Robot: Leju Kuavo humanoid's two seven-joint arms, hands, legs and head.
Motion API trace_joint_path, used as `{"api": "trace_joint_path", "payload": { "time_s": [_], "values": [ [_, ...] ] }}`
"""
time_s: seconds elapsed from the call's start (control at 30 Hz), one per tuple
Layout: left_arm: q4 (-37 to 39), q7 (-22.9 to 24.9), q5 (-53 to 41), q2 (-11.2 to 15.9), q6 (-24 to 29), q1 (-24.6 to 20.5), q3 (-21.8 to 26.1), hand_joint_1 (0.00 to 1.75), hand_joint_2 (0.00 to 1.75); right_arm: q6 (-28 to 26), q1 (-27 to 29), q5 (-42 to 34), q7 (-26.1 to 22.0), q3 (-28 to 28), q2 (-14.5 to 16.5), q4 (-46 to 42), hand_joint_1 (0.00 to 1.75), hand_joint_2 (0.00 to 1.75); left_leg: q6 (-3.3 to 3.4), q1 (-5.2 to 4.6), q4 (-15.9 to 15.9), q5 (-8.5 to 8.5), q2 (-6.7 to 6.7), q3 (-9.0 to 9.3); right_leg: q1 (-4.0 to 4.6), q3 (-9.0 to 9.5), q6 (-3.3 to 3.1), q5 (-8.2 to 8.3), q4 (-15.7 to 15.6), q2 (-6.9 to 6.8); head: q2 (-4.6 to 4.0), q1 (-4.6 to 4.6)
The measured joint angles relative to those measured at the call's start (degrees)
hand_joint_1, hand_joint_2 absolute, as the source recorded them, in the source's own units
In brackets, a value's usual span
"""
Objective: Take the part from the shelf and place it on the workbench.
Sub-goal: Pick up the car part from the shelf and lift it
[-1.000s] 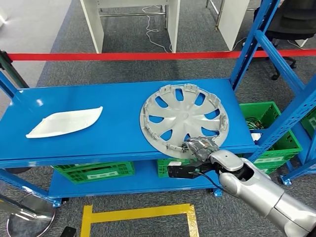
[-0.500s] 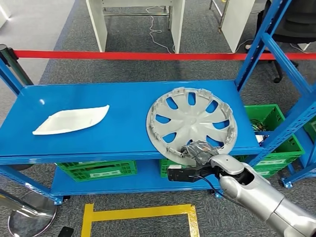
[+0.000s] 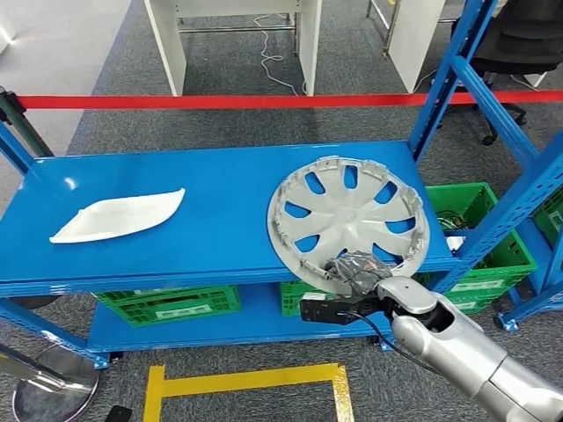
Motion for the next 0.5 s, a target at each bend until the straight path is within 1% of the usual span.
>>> {"api": "trace_joint_path", "payload": {
  "time_s": [0.07,0.1,0.13,0.17,0.2,0.27,0.3,0.33,0.37,0.4,0.43,0.47,0.5],
  "values": [
    [0.00,-0.56,0.20,0.00,-0.18,-0.03,0.28,0.00,1.75,-0.82,0.45,0.51,0.09,-0.48,0.00,-0.21,1.75,1.75,0.58,-0.15,-0.78,-0.16,-0.03,0.09,0.07,-0.25,0.69,0.10,0.02,0.16,0.00,0.01],
    [0.00,-0.87,0.35,-0.01,-0.33,-0.03,0.52,0.00,1.75,-1.17,0.71,0.75,0.13,-0.78,0.00,-0.34,1.75,1.75,0.97,-0.09,-0.85,-0.03,0.02,0.04,-0.02,-0.42,1.04,0.06,0.00,0.16,0.00,0.00],
    [-0.01,-1.22,0.50,-0.01,-0.48,-0.07,0.80,0.00,1.75,-1.49,0.99,0.97,0.11,-1.04,0.00,-0.50,1.75,1.75,1.37,-0.03,-0.96,0.11,0.06,0.03,-0.09,-0.73,1.34,-0.37,0.45,0.14,0.00,0.04],
    [-0.03,-1.56,0.63,-0.01,-0.62,-0.13,1.09,0.00,1.75,-1.71,1.24,1.13,0.08,-1.28,0.01,-0.63,1.75,1.75,1.74,0.08,-1.10,0.27,0.09,0.01,-0.15,-1.49,1.60,-1.38,1.86,0.12,0.00,0.16],
    [-0.05,-1.85,0.72,-0.01,-0.76,-0.20,1.35,0.00,1.75,-1.86,1.50,1.25,0.04,-1.47,0.01,-0.74,1.75,1.75,2.03,0.16,-1.20,0.40,0.13,-0.05,-0.22,-2.88,1.80,-3.00,4.66,0.09,0.00,0.26],
    [-0.08,-2.32,1.01,0.04,-1.05,-0.24,1.82,0.00,1.75,-2.19,2.03,1.50,-0.10,-1.80,0.03,-0.87,1.75,1.75,2.26,0.08,-1.18,0.44,0.12,-0.22,-0.29,-6.67,2.07,-6.64,12.74,0.04,0.00,0.43],
    [-0.09,-2.53,1.19,0.07,-1.19,-0.24,2.13,0.00,1.75,-2.33,2.28,1.60,-0.18,-1.96,0.03,-0.97,1.75,1.75,2.28,0.04,-1.16,0.44,0.12,-0.26,-0.30,-8.23,2.14,-7.57,15.94,0.04,0.00,0.42],
    [-0.09,-2.74,1.37,0.10,-1.31,-0.26,2.41,0.00,1.75,-2.43,2.48,1.65,-0.25,-2.10,0.04,-1.10,1.75,1.75,2.28,0.01,-1.14,0.43,0.11,-0.26,-0.30,-8.85,2.16,-7.37,17.09,0.03,0.00,0.44],
    [-0.09,-2.97,1.51,0.11,-1.41,-0.30,2.67,0.00,1.75,-2.50,2.61,1.68,-0.32,-2.26,0.05,-1.27,1.75,1.75,2.26,0.00,-1.12,0.41,0.08,-0.23,-0.31,-8.31,2.10,-6.05,15.79,0.02,0.00,0.44],
    [-0.09,-3.24,1.61,0.11,-1.50,-0.36,2.86,0.00,1.75,-2.53,2.67,1.69,-0.38,-2.39,0.05,-1.45,1.75,1.75,2.20,0.01,-1.09,0.37,0.05,-0.19,-0.31,-6.78,1.98,-3.98,12.44,0.00,0.00,0.44],
    [-0.09,-3.57,1.68,0.11,-1.56,-0.43,2.98,0.00,1.75,-2.56,2.68,1.69,-0.45,-2.51,0.06,-1.61,1.75,1.75,2.08,-0.01,-1.05,0.30,0.01,-0.18,-0.30,-4.80,1.81,-2.08,8.15,-0.07,0.00,0.44],
    [-0.10,-3.96,1.73,0.11,-1.60,-0.51,3.11,0.00,1.75,-2.62,2.70,1.72,-0.55,-2.62,0.06,-1.81,1.75,1.75,1.87,-0.12,-0.91,0.23,-0.04,-0.28,-0.26,-2.89,1.61,-0.78,4.27,-0.10,0.00,0.43],
    [-0.10,-4.35,1.77,0.13,-1.60,-0.56,3.27,0.00,1.75,-2.72,2.76,1.78,-0.68,-2.71,0.06,-2.04,1.75,1.75,1.60,-0.22,-0.81,0.22,-0.06,-0.43,-0.22,-1.63,1.42,-0.16,1.76,-0.12,0.00,0.40]
  ]
}}
